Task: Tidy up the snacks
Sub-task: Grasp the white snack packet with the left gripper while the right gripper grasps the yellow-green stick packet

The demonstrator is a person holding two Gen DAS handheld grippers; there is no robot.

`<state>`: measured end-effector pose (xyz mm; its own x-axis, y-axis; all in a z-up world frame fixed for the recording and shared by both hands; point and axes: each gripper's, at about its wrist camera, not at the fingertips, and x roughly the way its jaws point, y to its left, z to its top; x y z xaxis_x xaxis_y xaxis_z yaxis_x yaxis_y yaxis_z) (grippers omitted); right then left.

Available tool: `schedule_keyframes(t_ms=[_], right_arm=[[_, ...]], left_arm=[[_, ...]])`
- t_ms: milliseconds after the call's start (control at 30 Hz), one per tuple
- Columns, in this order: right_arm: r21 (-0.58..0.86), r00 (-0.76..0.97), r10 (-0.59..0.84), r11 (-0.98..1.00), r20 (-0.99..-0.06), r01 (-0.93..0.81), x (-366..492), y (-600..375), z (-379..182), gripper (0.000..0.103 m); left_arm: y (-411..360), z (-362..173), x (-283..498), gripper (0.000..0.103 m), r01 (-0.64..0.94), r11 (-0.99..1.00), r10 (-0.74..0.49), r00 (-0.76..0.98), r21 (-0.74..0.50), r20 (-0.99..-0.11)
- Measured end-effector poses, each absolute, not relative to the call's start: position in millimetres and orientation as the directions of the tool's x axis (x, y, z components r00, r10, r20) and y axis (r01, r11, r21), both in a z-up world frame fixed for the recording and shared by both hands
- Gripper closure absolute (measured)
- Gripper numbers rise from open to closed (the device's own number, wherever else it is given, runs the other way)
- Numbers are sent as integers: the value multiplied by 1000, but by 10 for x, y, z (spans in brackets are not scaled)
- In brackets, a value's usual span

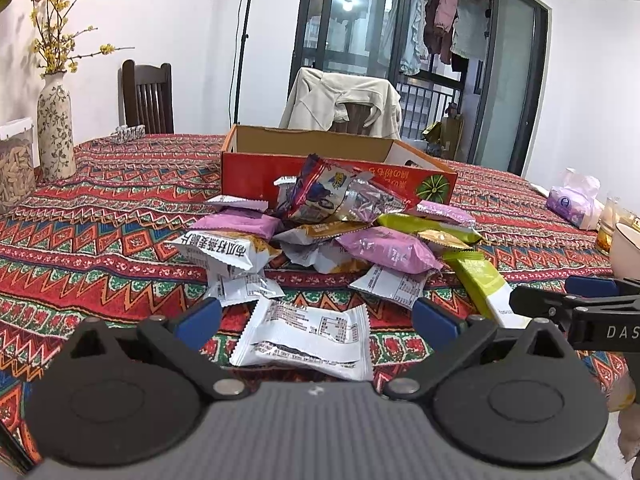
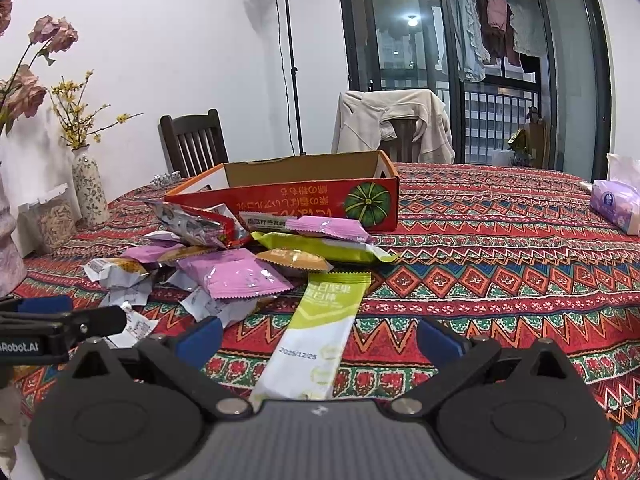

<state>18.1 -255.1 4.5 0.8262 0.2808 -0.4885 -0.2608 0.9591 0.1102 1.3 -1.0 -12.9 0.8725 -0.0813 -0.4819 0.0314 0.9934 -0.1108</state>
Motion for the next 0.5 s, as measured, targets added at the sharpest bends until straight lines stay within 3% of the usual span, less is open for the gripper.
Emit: schedule_keyframes(t_ms=[500], right_arm=[[134, 810, 269, 963, -521, -234, 284, -2613, -38, 0]], left_arm=[[-18, -347, 425, 0, -48, 997, 3, 776, -54, -630]])
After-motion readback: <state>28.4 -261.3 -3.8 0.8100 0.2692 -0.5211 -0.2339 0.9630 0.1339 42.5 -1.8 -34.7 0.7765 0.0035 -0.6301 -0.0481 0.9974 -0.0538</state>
